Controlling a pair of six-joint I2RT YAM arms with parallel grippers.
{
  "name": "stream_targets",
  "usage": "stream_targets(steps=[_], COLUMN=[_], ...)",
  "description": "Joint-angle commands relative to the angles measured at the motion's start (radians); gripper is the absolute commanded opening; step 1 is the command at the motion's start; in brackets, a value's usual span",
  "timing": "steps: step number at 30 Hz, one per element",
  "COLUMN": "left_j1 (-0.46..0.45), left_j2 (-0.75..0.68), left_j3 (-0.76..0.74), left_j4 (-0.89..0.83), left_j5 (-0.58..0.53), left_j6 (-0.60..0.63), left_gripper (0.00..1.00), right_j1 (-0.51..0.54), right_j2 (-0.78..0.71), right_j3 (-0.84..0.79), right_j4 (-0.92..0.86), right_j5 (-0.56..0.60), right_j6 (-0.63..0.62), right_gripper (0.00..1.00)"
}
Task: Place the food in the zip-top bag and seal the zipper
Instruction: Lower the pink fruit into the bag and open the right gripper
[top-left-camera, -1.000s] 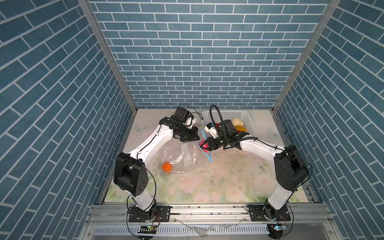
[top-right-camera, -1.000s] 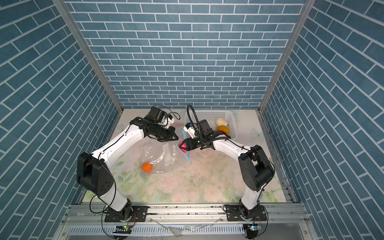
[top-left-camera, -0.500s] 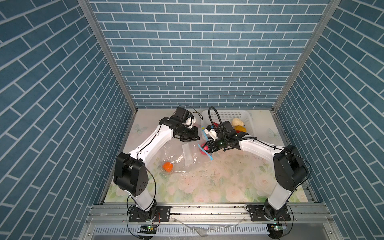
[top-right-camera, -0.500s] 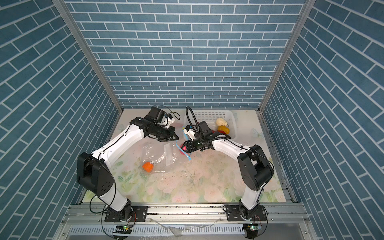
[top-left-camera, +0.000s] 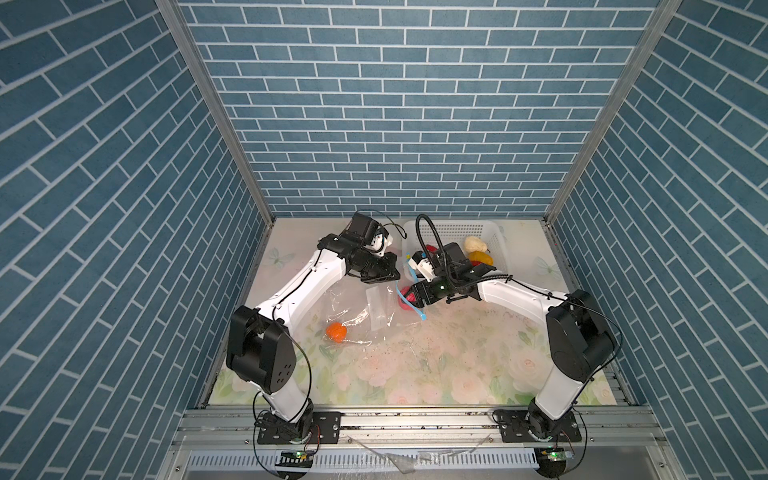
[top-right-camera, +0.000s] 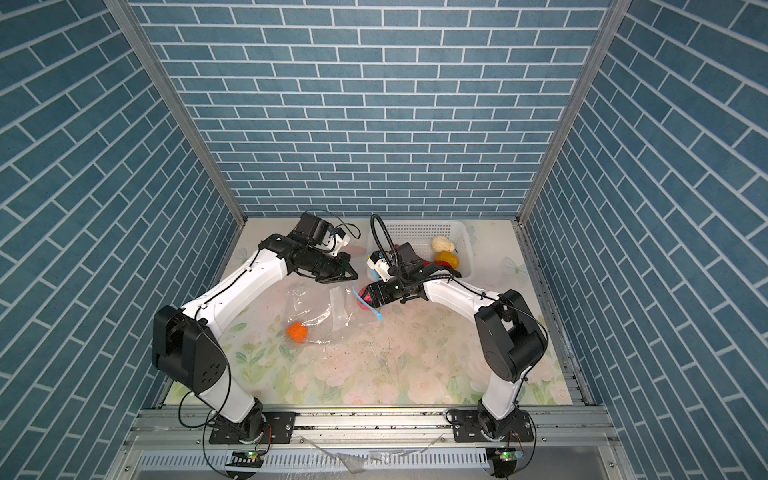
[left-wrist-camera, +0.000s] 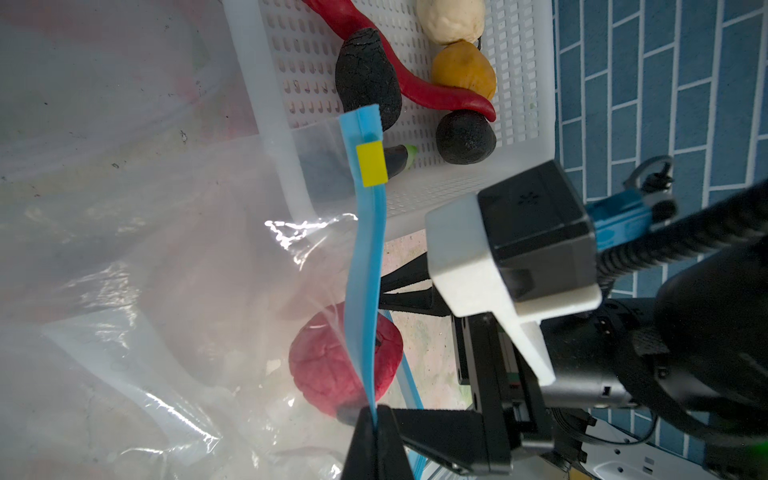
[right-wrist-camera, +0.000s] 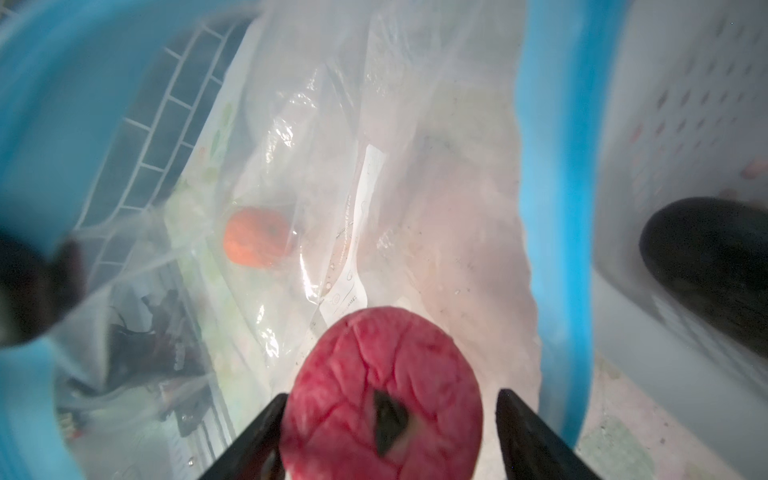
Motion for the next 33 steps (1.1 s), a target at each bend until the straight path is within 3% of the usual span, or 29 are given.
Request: stream_targets(steps=[1,33], left_j1=[0.005,0.005], left_j2=[-0.03,-0.031], left_j3=[-0.003,-0.007], left_j4=[0.021,0.025], left_j5=[0.006,0.006], left_j6=[-0.001,-0.004], left_gripper=[0.0,0.0], right_j1=[0.007,0.013], right_j2=[-0.008,-0.022], right_j3=[-0.011,-0.025], right_j4=[-0.026,-0.009], right_j5=[0.02,0.045], right_j6=[-0.023,-0.021], right_gripper=[0.78,0.81])
